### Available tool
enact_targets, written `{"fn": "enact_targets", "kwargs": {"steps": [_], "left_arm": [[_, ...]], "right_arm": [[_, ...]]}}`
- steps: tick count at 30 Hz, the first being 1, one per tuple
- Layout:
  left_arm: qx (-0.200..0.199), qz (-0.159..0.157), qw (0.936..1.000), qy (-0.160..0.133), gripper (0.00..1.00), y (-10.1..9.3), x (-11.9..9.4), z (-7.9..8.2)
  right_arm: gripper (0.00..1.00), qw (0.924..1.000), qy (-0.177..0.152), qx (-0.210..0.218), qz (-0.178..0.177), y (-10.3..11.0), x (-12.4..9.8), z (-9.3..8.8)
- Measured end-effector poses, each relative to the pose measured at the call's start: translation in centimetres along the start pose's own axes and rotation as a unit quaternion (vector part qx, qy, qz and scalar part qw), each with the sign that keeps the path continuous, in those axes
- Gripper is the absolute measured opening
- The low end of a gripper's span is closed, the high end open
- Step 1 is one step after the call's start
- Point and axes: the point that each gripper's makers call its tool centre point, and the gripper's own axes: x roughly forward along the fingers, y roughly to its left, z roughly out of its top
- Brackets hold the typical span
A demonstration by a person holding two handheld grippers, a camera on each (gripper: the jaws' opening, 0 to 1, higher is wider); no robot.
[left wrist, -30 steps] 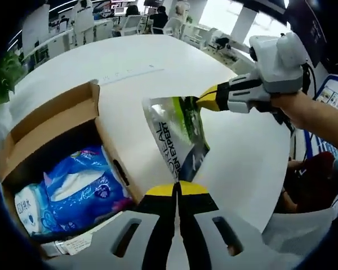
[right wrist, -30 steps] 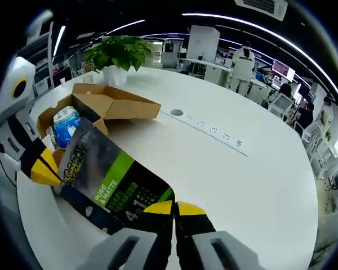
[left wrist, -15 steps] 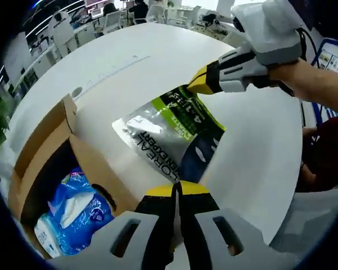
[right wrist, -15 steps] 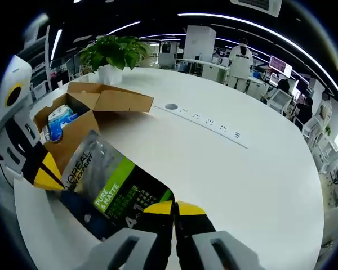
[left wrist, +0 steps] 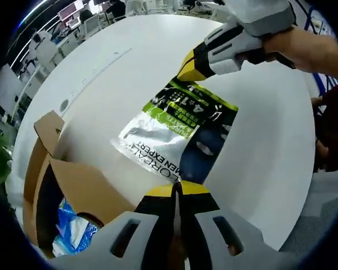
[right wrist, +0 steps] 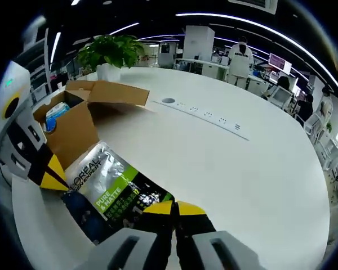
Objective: Operate the shoe box by opening the lid, removing the specified soft item, and placing it in the target area until the item is outside and the box remains undamaged.
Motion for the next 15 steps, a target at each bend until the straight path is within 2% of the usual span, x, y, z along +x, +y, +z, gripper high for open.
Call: {"fn": "enact_targets", "kwargs": {"steps": [2, 6, 10, 13, 15], "left_arm": [[-0.002, 0.001, 1.0, -0.001, 0.0, -0.04, 0.14, -0.1], [0.031, 0.014, 0.9994, 0.003, 0.01, -0.1, 0.5, -0.29], [0.043, 0.021, 0.9989, 0.004, 0.02, -0.11, 0.46, -0.43], [0.055, 0.025, 0.9982, 0.001, 0.08, -0.19, 0.47, -0.52], [0.045, 0.024, 0.9987, -0.008, 0.13, -0.4, 0.31, -0.37]], "right_arm": [[0.0, 1.0, 0.0, -0.001, 0.0, 0.02, 0.2, -0.16], [0.0, 1.0, -0.003, 0.005, 0.0, -0.05, 0.6, -0.3], [0.0, 0.9998, -0.009, 0.02, -0.003, -0.34, 0.7, -0.3], [0.03, 0.9997, -0.002, 0.025, -0.002, -0.42, 0.41, -0.85], [0.05, 0.9997, -0.004, 0.024, -0.003, -0.46, -0.05, -1.0]]}}
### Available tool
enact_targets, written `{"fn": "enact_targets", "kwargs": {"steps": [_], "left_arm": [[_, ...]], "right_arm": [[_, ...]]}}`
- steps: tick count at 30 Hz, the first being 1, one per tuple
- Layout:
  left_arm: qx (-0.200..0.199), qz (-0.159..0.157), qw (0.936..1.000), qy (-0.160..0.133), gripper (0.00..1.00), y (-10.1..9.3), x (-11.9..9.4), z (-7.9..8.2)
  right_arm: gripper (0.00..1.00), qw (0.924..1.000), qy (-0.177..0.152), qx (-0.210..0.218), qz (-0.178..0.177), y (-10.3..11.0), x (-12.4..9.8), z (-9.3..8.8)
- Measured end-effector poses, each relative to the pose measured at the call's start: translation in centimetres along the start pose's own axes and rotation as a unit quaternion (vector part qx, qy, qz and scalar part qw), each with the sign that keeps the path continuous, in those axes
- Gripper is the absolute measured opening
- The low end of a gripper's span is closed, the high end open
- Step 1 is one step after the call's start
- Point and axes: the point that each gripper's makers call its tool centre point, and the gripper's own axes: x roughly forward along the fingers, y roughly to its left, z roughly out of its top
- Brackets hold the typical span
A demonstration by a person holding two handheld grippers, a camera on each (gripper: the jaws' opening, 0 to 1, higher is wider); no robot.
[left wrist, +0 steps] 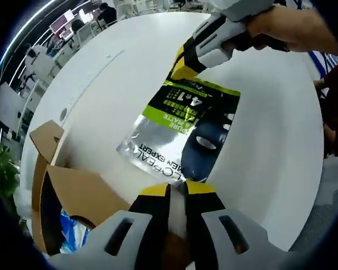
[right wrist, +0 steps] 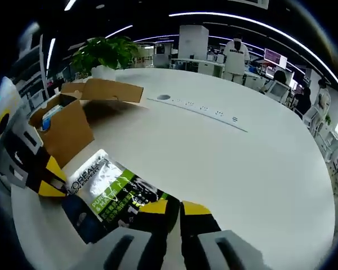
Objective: Operate the shoe box by opening the lid, removing the specified soft item, and placing it in the target area until the item is outside and the box remains undamaged.
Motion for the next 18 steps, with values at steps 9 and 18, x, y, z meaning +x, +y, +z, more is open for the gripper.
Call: {"fn": "enact_targets", "kwargs": {"steps": [9, 18], "left_arm": [[-0.005, 0.003, 0.9998, -0.018, 0.19, -0.8, -0.6, 0.1], [-0.018, 0.009, 0.9995, -0.025, 0.23, -1.1, -0.3, 0.3]], "right_arm": [[0.34, 0.9975, -0.035, -0.009, 0.061, 1.8, -2.3, 0.4], [0.49, 0.9926, -0.029, -0.066, 0.097, 3.8, -3.1, -1.6]]}}
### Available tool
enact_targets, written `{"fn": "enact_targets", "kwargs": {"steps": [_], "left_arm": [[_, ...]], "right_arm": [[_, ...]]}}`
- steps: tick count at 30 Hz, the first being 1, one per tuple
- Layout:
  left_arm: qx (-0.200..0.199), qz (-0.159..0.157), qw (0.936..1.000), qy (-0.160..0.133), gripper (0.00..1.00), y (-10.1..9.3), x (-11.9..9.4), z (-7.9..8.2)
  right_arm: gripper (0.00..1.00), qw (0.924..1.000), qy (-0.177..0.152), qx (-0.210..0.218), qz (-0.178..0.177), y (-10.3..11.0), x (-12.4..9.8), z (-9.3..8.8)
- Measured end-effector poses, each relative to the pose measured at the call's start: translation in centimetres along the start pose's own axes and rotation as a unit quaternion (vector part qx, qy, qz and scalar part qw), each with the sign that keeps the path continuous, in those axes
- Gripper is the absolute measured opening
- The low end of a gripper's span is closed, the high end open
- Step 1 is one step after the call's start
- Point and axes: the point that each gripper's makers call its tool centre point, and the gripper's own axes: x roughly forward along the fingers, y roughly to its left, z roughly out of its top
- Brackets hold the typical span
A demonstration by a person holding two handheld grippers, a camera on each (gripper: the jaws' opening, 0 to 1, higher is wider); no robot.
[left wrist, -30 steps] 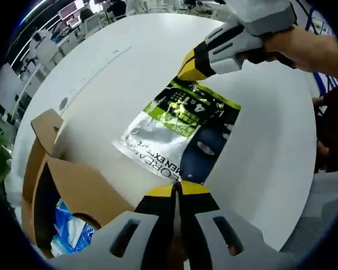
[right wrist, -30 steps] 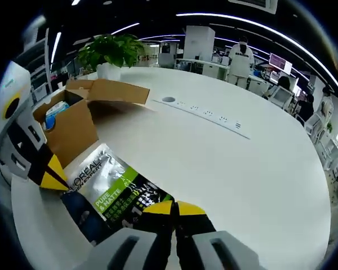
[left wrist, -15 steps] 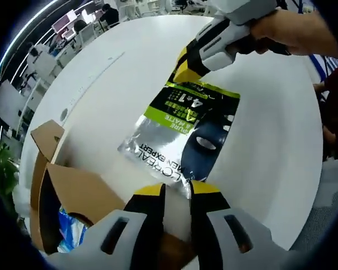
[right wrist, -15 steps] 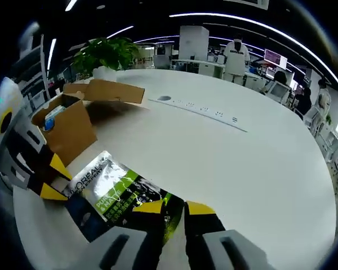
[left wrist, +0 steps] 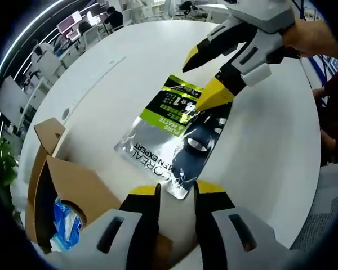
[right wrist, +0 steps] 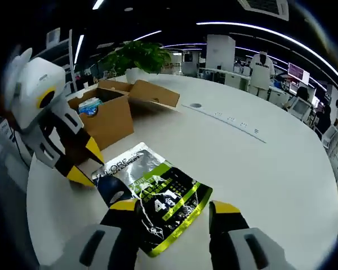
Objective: Operate the shoe box by opening the lid, removing the specified soft item, and placing it in the target area until the item is outside and the box remains undamaged.
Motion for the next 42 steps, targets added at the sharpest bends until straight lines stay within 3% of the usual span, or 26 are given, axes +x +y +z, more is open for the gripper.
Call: {"fn": "enact_targets", "kwargs": {"steps": [11, 20, 22, 24, 29, 36, 42], "left_arm": [[-0.011, 0.001, 0.9999, 0.006, 0.22, 0.0, 0.8, -0.1], [-0.012, 0.002, 0.9999, 0.008, 0.21, 0.2, 0.9, -0.1], [-0.011, 0.0, 0.9999, 0.009, 0.2, 0.1, 0.9, -0.1], [-0.011, -0.001, 0.9999, 0.007, 0.19, 0.0, 0.9, -0.1], [-0.012, -0.001, 0.9999, 0.004, 0.21, 0.0, 0.7, -0.1], [-0.016, -0.002, 0.9997, -0.018, 0.23, 0.4, -0.4, 0.7], [-0.024, -0.003, 0.9974, -0.067, 0.24, 1.0, -2.3, 2.6]], "right_arm": [[0.56, 0.9992, 0.016, -0.031, 0.018, 1.2, 0.3, -2.1], [0.64, 0.9992, 0.005, -0.035, 0.019, 1.8, 0.2, -2.1], [0.64, 0.9994, 0.0, -0.029, 0.02, 1.8, 0.1, -2.0], [0.64, 0.9984, 0.02, -0.05, 0.017, 1.8, 0.1, -2.7], [0.62, 0.9993, 0.007, -0.034, 0.011, 1.9, 0.3, -2.4], [0.61, 0.9999, 0.0, -0.016, 0.002, 2.4, 0.8, -2.0], [0.6, 0.9999, 0.0, -0.015, 0.005, 2.4, 1.1, -1.9]]}}
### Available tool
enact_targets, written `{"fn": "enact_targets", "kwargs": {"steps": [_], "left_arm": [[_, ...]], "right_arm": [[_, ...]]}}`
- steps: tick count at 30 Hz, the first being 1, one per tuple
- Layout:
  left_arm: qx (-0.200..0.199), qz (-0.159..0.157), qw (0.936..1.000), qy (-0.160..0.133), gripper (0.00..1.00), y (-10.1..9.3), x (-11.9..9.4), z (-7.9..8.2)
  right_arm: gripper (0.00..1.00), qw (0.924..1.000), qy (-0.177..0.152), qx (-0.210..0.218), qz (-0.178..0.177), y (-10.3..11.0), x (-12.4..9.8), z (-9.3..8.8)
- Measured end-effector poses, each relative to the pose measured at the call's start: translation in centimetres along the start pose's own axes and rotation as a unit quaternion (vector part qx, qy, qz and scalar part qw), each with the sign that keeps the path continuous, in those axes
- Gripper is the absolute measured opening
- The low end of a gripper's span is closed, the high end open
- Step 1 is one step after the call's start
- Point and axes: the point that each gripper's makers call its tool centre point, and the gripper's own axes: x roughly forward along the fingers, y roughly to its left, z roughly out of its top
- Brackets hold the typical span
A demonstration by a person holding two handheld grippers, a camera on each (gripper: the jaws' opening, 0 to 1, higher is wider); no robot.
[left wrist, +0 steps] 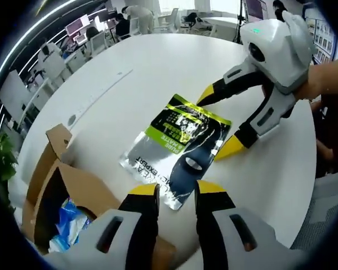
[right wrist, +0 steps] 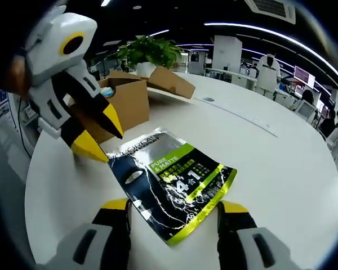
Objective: Operate the shoe box by opening the lid, removing the specified soft item, and placing it in the target area until the item is outside and the box remains undamaged.
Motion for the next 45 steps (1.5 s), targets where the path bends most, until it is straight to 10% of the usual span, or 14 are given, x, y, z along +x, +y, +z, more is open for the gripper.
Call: {"fn": "enact_targets", "kwargs": {"steps": [11, 45], "left_arm": [[-0.049, 0.015, 0.9971, -0.057, 0.25, 3.3, -3.5, 1.3], [-0.107, 0.037, 0.9904, -0.08, 0.38, 9.3, -9.5, -3.8]], "right_arm": [[0.6, 1.0, -0.004, 0.004, -0.006, 0.2, 0.7, 0.8], [0.61, 1.0, -0.001, -0.001, -0.004, 1.1, 0.9, 3.3]]}}
